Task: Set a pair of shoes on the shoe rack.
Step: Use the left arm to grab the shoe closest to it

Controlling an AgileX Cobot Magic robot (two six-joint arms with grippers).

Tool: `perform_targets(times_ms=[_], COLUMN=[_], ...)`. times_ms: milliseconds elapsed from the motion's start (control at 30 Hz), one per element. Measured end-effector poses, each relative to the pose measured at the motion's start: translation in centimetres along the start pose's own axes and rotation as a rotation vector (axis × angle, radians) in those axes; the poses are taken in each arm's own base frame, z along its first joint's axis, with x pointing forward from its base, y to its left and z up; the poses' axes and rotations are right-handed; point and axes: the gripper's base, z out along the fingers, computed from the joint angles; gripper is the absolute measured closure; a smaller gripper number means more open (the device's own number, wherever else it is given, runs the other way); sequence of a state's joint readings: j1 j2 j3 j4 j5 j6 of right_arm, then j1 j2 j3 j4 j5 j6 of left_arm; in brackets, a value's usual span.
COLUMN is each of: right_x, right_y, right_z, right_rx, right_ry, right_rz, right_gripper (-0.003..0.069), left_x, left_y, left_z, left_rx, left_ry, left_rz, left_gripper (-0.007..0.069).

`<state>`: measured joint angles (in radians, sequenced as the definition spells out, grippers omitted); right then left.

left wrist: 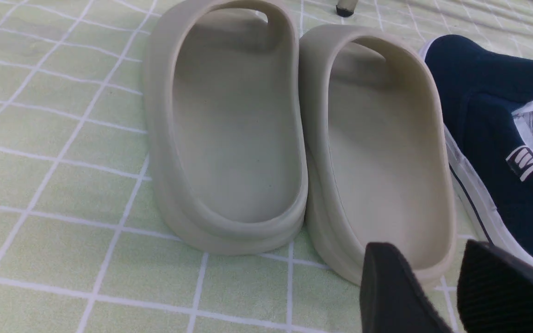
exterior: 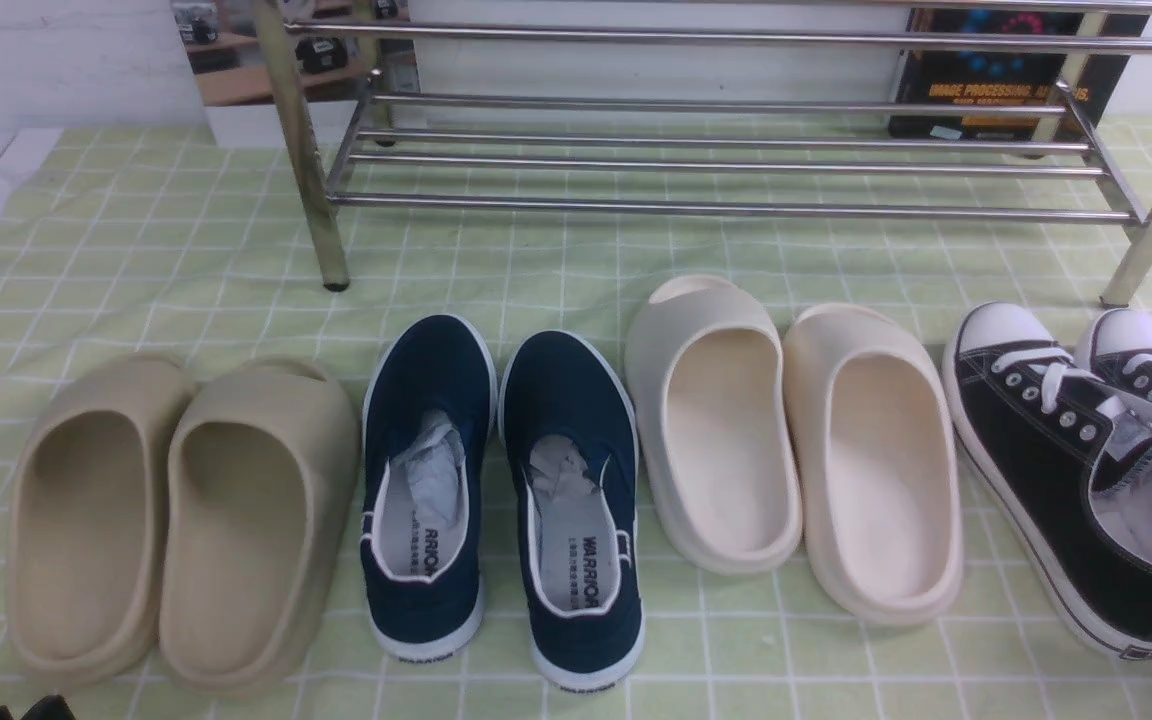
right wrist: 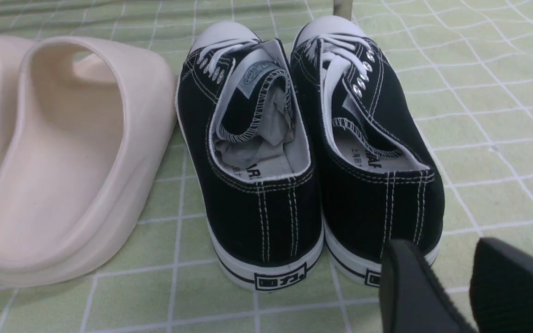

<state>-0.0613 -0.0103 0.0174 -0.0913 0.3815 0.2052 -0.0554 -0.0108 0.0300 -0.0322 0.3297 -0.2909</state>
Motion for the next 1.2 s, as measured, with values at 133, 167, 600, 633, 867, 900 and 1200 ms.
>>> perform_targets(times_ms=[133,167,600,633,867,900,1200], right_x=[0.0,0.0,0.0,0.0,0.0,0.0,0.0], right_y=[0.0,0.0,0.0,0.0,0.0,0.0,0.0], right_z=[0.0,0.0,0.0,0.0,0.0,0.0,0.0], right_rx=[0.000,0.000,0.000,0.000,0.000,0.000,0.000], right_ry=[0.000,0.000,0.000,0.000,0.000,0.000,0.000], right_rz=[0.000,0.000,0.000,0.000,-0.001,-0.001,-0.001], right_gripper=[0.0420,0.0420,0.0420,0.0420,0.0420,0.0420,0.0420], left_x=[-0.2,-0.2,-0.5,-0.5,-1.3,-1.4,-1.9], left_y=[-0.2,-0.3,-0.9,-1.0,-1.8,-1.8,-1.7], left_z=[0.0,0.0,-0.1,-0.1,-0.3,-0.3,-0.4], left_rx=[0.026,0.029,0.101,0.117,0.249,0.262,0.281], left_ry=[-0.023,-0.024,-0.042,-0.041,-0.047,-0.050,-0.088], left_rz=[-0.058,-0.064,-0.285,-0.348,-0.906,-0.967,-1.080], left_gripper=[0.0386,0.0386,0.0386,0.0386,0.0386,0.0386,0.0386])
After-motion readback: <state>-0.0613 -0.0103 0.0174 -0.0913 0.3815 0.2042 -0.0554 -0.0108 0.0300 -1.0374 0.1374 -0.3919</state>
